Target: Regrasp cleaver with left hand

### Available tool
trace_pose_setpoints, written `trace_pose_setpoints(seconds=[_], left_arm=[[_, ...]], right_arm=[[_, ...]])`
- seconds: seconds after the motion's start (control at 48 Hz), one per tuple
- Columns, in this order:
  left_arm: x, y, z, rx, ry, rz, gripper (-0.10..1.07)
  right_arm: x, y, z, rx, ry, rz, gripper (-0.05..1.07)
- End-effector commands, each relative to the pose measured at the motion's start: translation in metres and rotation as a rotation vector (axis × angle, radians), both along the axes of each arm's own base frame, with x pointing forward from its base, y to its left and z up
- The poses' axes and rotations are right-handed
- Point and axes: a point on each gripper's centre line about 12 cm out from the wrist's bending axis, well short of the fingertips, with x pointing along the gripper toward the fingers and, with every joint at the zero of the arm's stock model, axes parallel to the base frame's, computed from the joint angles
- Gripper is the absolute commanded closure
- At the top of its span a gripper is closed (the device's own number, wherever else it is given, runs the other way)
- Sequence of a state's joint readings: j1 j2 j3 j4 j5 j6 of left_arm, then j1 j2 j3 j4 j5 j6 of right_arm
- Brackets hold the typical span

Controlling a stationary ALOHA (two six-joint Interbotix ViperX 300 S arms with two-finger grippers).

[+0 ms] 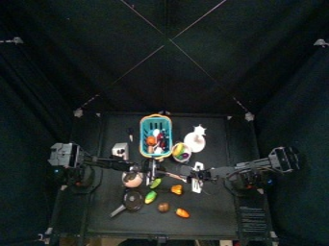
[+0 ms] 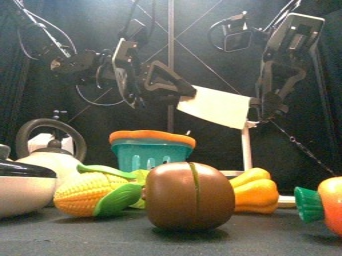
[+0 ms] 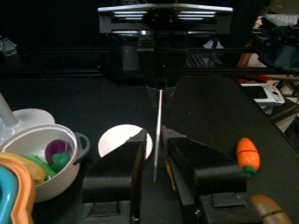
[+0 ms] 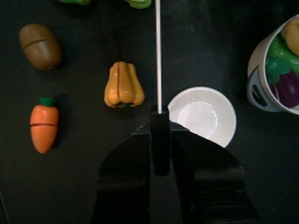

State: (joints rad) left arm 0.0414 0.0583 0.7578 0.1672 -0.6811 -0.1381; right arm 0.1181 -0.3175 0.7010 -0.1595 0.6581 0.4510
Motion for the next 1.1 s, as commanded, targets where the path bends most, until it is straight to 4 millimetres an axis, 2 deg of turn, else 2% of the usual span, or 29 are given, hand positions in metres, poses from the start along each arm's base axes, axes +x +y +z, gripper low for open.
trace_pose_setpoints(seconds=[0.0,0.25,0.938,1.083], left_arm=[[0.001,0.001,0.007,0.004,-0.024,-0.001,0.41],[-0.005,-0.003,-0.003,0.015,0.002,-0.022,0.48],[-0.006,-0.005,-0.014,0.023,0.031,-0.032,0.49],[-0.006,-0.008,-0.017,0.024,0.039,-0.039,0.49]], right_arm=[[0.005,0.001,0.014,0.008,-0.044,0.000,0.74],[0.007,0.002,0.015,0.015,-0.030,-0.009,0.74],[0.005,-0.002,0.017,-0.028,-0.012,0.003,0.76],[0.004,0.003,0.018,-0.025,-0.017,0.016,0.76]])
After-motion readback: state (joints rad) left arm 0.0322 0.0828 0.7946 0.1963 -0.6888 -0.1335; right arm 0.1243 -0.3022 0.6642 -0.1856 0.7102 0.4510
